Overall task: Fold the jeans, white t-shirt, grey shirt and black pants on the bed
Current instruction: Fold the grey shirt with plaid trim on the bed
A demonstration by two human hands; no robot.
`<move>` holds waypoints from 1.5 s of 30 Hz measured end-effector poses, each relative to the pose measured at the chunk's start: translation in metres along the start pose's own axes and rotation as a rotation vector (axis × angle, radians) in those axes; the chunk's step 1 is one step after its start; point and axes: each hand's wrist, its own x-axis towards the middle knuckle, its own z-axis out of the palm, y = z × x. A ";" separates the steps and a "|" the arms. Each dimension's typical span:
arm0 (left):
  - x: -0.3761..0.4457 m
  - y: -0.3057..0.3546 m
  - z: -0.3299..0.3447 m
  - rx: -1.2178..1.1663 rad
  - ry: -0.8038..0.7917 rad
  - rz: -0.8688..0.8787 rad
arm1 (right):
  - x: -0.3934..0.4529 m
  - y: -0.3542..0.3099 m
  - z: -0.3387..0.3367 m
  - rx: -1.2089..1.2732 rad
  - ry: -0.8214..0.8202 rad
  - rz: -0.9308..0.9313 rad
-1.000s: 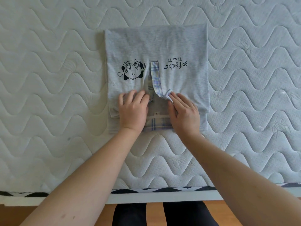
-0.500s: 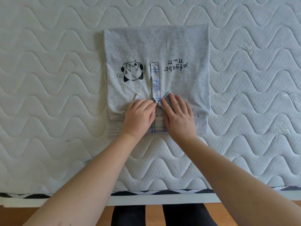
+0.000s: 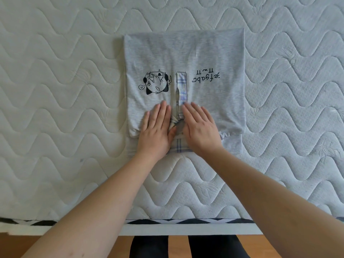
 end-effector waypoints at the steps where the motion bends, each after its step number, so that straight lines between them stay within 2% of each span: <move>1: 0.000 0.001 0.003 0.013 0.017 -0.008 | 0.006 -0.001 0.000 -0.007 0.006 0.008; 5: 0.002 0.007 0.008 0.047 0.021 -0.054 | 0.029 -0.002 0.010 -0.054 -0.120 0.036; 8: 0.004 0.009 0.003 0.060 -0.039 -0.063 | 0.035 0.004 0.018 -0.116 -0.202 0.012; 10: 0.005 0.011 -0.005 0.038 -0.132 -0.074 | 0.036 0.007 0.014 -0.098 -0.204 -0.014; 12: 0.013 0.007 -0.017 -0.086 -0.218 -0.063 | 0.034 0.009 0.003 0.002 -0.173 -0.022; 13: 0.016 0.002 -0.025 -0.179 -0.238 -0.059 | 0.031 0.012 -0.004 0.063 -0.128 -0.002; 14: 0.018 -0.005 -0.033 -0.262 -0.181 -0.065 | 0.025 0.016 -0.011 0.110 -0.055 0.036; 16: 0.016 -0.024 -0.048 -0.333 0.116 -0.159 | 0.008 0.029 -0.022 0.142 0.140 0.187; 17: 0.011 -0.034 -0.051 -0.354 0.231 -0.279 | -0.002 0.037 -0.026 0.151 0.226 0.325; 18: 0.007 -0.042 -0.052 -0.412 0.253 -0.435 | -0.012 0.047 -0.028 0.177 0.286 0.505; 20: 0.002 -0.053 -0.049 -0.576 0.108 -0.741 | -0.026 0.067 -0.032 0.324 0.314 0.900; 21: 0.001 -0.055 -0.046 -0.622 0.013 -0.845 | -0.031 0.076 -0.032 0.417 0.284 1.052; 22: 0.000 -0.057 -0.044 -0.642 -0.062 -0.893 | -0.035 0.082 -0.032 0.467 0.224 1.130; 25: -0.001 -0.061 -0.043 -0.711 -0.185 -0.908 | -0.042 0.094 -0.030 0.393 -0.013 1.041; 27: -0.002 -0.062 -0.044 -0.736 -0.207 -0.909 | -0.043 0.095 -0.031 0.390 -0.048 0.980; 32: -0.014 -0.056 -0.044 -0.909 -0.151 -0.916 | -0.047 0.084 -0.029 0.527 0.030 0.951; 38: -0.043 -0.037 -0.042 -0.897 -0.136 -0.858 | -0.081 0.090 -0.025 0.698 0.204 0.959; 45: -0.119 0.038 -0.028 -1.177 -0.337 -0.934 | -0.141 0.135 -0.038 0.565 0.310 1.059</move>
